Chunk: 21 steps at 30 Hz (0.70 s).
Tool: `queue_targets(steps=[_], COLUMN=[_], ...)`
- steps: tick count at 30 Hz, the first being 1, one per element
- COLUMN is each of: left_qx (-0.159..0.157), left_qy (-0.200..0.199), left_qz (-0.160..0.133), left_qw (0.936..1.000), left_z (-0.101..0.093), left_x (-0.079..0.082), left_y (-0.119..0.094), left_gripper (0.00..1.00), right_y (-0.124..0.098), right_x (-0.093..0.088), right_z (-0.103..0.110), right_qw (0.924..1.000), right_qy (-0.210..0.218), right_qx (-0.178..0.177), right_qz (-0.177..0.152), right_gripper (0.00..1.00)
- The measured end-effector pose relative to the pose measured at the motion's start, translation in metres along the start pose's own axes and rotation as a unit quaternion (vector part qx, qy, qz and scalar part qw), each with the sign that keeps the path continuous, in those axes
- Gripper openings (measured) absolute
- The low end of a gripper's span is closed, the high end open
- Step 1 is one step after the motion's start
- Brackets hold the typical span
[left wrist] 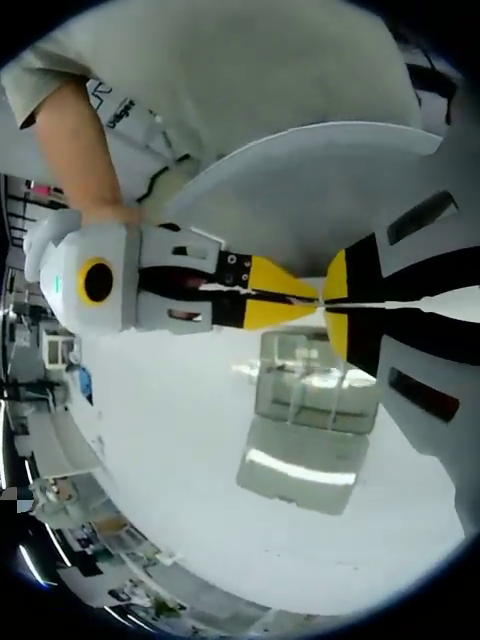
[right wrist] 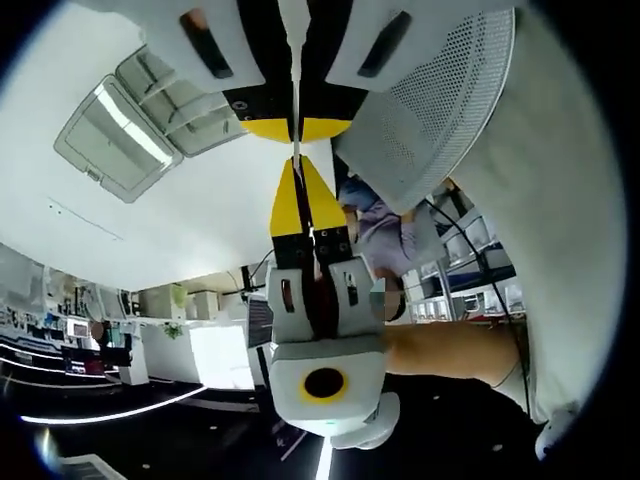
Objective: Insert the divider into the dual guide fixture by aligning both edges with the guide slots and pushing it downward to the bottom, including one-sided entry, uneven engagement, binding, and posture correction.
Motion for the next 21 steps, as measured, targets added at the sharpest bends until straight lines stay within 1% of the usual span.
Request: queue_targets(steps=[3, 7, 10, 13, 17, 18, 19, 21], left_qx=[-0.005, -0.016, -0.026, -0.036, -0.043, -0.045, -0.051, -0.051], left_qy=[0.005, -0.015, -0.027, -0.028, -0.024, -0.022, -0.015, -0.011], left_qz=[0.009, 0.017, 0.032, 0.042, 0.057, 0.063, 0.072, 0.079], left_qw=[0.9999, 0.9996, 0.9988, 0.9981, 0.9971, 0.9968, 0.996, 0.9955], left_z=[-0.0023, -0.0003, -0.0009, -0.0004, 0.0, 0.0, -0.0008, -0.0012], left_x=[0.0017, 0.0017, 0.0025, 0.0033, 0.0053, 0.006, 0.006, 0.0068], left_y=[0.0012, 0.001, 0.0016, 0.0031, 0.0036, 0.004, 0.0048, 0.0069], left_gripper=[0.0, 0.0, 0.0, 0.0, 0.0, 0.0, 0.0, 0.0], right_y=[0.0004, 0.0017, 0.0034, 0.0053, 0.006, 0.0062, 0.0066, 0.0078], right_x=[-0.001, -0.0021, -0.0026, -0.0036, -0.0039, -0.004, -0.0043, -0.0052], right_z=[0.0008, 0.0012, 0.0016, 0.0013, 0.0025, 0.0034, 0.0049, 0.0047], right_qw=[1.0, 0.9999, 0.9998, 0.9995, 0.9995, 0.9998, 0.9997, 0.9995], right_qy=[-0.001, 0.008, 0.016, 0.028, 0.026, 0.014, 0.011, 0.017], right_qx=[0.006, 0.011, 0.013, 0.017, 0.017, 0.014, 0.02, 0.022], right_qz=[0.004, -0.003, -0.005, -0.001, 0.003, 0.004, 0.006, 0.013], right_gripper=[0.0, 0.0, 0.0, 0.0, 0.0, 0.0, 0.0, 0.0])
Point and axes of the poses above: the point that each gripper's makers call its tool centre point, and the gripper's own axes: y roughly forward along the fingers, z roughly to its left, x roughly out of its top, the point moved 8 cm from there along -y, roughly backward along the fingers, and after that the axes turned 15 degrees about z, right-handed, at the moved point
